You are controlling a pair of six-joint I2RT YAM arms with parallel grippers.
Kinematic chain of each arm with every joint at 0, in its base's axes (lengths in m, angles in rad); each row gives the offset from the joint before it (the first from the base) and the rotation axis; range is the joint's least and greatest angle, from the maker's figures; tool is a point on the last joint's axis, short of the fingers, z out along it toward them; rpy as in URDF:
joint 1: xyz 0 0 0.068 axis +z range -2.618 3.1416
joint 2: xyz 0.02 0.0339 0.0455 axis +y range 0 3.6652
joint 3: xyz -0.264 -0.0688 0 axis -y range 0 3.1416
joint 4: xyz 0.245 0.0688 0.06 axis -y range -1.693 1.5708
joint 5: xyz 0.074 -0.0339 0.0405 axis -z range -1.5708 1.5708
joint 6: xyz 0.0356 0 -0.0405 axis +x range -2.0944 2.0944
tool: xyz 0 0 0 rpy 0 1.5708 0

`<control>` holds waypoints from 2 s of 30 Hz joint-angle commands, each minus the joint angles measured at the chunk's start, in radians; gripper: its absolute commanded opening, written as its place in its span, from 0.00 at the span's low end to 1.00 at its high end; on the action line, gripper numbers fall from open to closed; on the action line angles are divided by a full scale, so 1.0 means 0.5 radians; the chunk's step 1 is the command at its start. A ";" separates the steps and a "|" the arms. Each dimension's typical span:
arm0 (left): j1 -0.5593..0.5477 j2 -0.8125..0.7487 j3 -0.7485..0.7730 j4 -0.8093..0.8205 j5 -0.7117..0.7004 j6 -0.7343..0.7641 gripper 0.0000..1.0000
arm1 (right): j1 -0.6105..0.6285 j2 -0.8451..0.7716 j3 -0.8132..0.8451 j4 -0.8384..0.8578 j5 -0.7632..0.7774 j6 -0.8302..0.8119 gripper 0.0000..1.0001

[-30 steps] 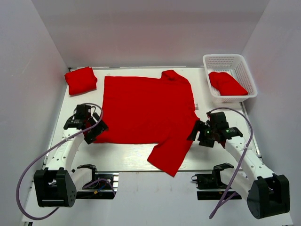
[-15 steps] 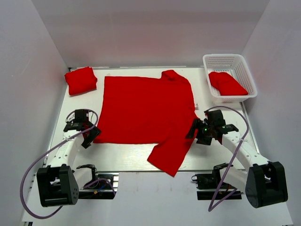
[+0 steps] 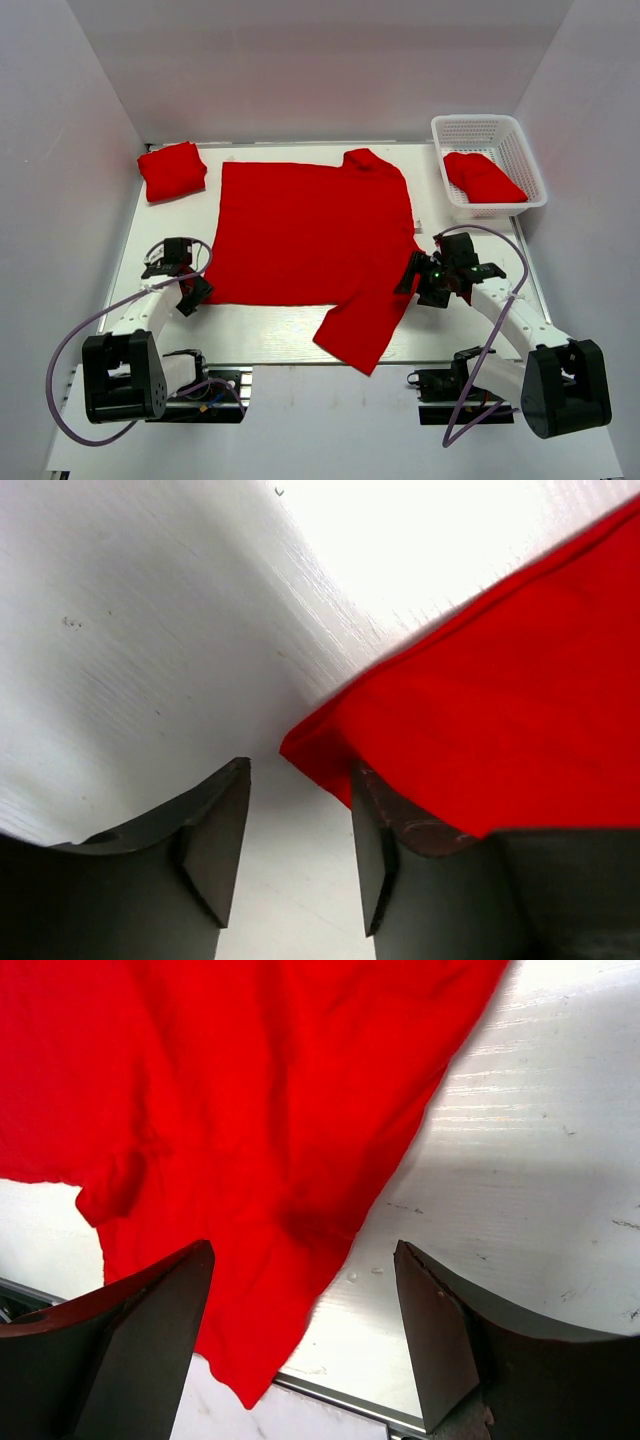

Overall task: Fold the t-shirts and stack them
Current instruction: Grap the side of the flattened tshirt closest away from the robot with both arms

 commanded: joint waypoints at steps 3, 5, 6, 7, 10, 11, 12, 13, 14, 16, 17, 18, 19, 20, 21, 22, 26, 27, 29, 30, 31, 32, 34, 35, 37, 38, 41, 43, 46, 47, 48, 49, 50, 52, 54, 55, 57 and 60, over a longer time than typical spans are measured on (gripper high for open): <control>0.009 0.026 -0.021 0.150 -0.044 0.038 0.48 | 0.001 -0.032 0.025 0.022 0.015 0.027 0.78; 0.009 0.048 -0.042 0.172 -0.044 0.057 0.45 | 0.004 -0.029 0.009 0.013 0.024 0.033 0.78; 0.009 0.066 -0.042 0.196 -0.044 0.057 0.42 | 0.004 -0.036 0.006 0.025 0.027 0.039 0.78; 0.009 0.066 -0.063 0.197 -0.044 0.057 0.40 | 0.004 -0.033 0.000 0.019 0.030 0.045 0.78; 0.009 0.088 -0.103 0.237 -0.044 0.057 0.32 | 0.004 -0.030 -0.027 0.038 0.036 0.057 0.78; 0.009 0.109 -0.103 0.264 -0.044 0.057 0.31 | 0.004 -0.026 -0.037 0.044 0.039 0.060 0.78; 0.009 0.109 -0.122 0.264 -0.044 0.057 0.27 | 0.004 -0.023 -0.040 0.053 0.039 0.063 0.78; 0.009 0.109 -0.122 0.298 -0.044 0.075 0.24 | 0.007 -0.017 -0.049 0.056 0.046 0.063 0.78; 0.009 0.109 -0.122 0.298 -0.044 0.075 0.23 | 0.010 -0.008 -0.055 0.065 0.049 0.051 0.78; 0.009 0.128 -0.122 0.323 -0.026 0.075 0.18 | 0.007 0.001 -0.070 0.071 0.049 0.054 0.78; 0.009 0.146 -0.122 0.323 -0.026 0.075 0.16 | 0.010 0.010 -0.080 0.074 0.055 0.051 0.78; 0.009 0.146 -0.122 0.323 -0.026 0.103 0.14 | 0.007 0.016 -0.086 0.074 0.055 0.051 0.78; 0.009 0.146 -0.122 0.323 -0.007 0.103 0.10 | 0.004 0.017 -0.107 0.087 0.061 0.051 0.78; 0.009 0.146 -0.122 0.341 -0.007 0.103 0.07 | 0.013 0.010 -0.113 0.090 0.067 0.051 0.78; 0.009 0.146 -0.140 0.341 -0.007 0.103 0.05 | 0.010 0.001 -0.126 0.096 0.070 0.054 0.77; 0.009 0.146 -0.140 0.341 0.014 0.103 0.02 | 0.010 0.004 -0.141 0.099 0.076 0.054 0.77; 0.009 0.146 -0.158 0.341 0.014 0.121 0.00 | 0.010 -0.014 -0.181 0.129 0.073 0.057 0.74; 0.009 0.146 -0.159 0.341 0.014 0.121 0.00 | 0.010 -0.014 -0.187 0.175 0.073 0.051 0.72; 0.009 0.128 -0.159 0.341 0.014 0.121 0.00 | 0.010 0.010 -0.187 0.237 0.064 0.048 0.72; 0.009 0.128 -0.159 0.323 0.036 0.121 0.00 | 0.010 0.047 -0.178 0.246 0.064 0.048 0.71; 0.009 0.128 -0.159 0.323 0.036 0.121 0.00 | 0.016 0.087 -0.169 0.249 0.064 0.048 0.71; 0.009 0.109 -0.159 0.323 0.036 0.121 0.00 | 0.016 0.105 -0.159 0.271 0.067 0.042 0.71; 0.009 0.109 -0.140 0.323 0.036 0.121 0.00 | 0.010 0.157 -0.165 0.289 0.064 0.042 0.69; 0.009 0.109 -0.140 0.323 0.036 0.121 0.00 | 0.016 0.170 -0.162 0.307 0.058 0.045 0.67; 0.009 0.109 -0.140 0.298 0.036 0.121 0.00 | 0.013 0.194 -0.184 0.335 0.052 0.051 0.64; 0.009 0.109 -0.140 0.298 0.036 0.121 0.00 | 0.016 0.194 -0.196 0.341 0.049 0.051 0.62; 0.009 0.091 -0.140 0.298 0.036 0.121 0.00 | 0.010 0.207 -0.233 0.366 0.052 0.057 0.52; 0.009 0.091 -0.162 0.298 0.036 0.121 0.00 | 0.022 0.219 -0.254 0.378 0.049 0.060 0.38; 0.009 0.069 -0.162 0.298 0.036 0.140 0.00 | 0.022 0.204 -0.273 0.345 0.058 0.063 0.23; 0.009 0.045 -0.162 0.274 0.036 0.158 0.00 | 0.028 0.195 -0.291 0.332 0.064 0.070 0.18; 0.009 0.045 -0.162 0.252 0.036 0.158 0.00 | 0.022 0.179 -0.297 0.314 0.073 0.067 0.16; 0.009 0.018 -0.162 0.252 0.036 0.158 0.00 | 0.025 0.164 -0.304 0.299 0.082 0.070 0.02; -0.012 -0.001 -0.162 0.222 0.036 0.158 0.00 | 0.031 0.106 -0.313 0.283 0.113 0.060 0.00; -0.013 -0.065 -0.162 0.184 0.036 0.158 0.00 | 0.019 0.041 -0.313 0.240 0.131 0.070 0.00; -0.013 -0.105 -0.162 0.166 0.036 0.158 0.00 | 0.028 -0.038 -0.307 0.213 0.162 0.070 0.00; -0.013 -0.124 -0.162 0.148 0.036 0.176 0.00 | 0.025 -0.048 -0.295 0.188 0.165 0.073 0.00; -0.013 -0.124 -0.144 0.123 0.054 0.195 0.00 | 0.028 -0.118 -0.282 0.154 0.174 0.088 0.00; -0.013 -0.210 -0.076 0.071 0.079 0.241 0.00 | 0.019 -0.219 -0.218 0.075 0.211 0.085 0.00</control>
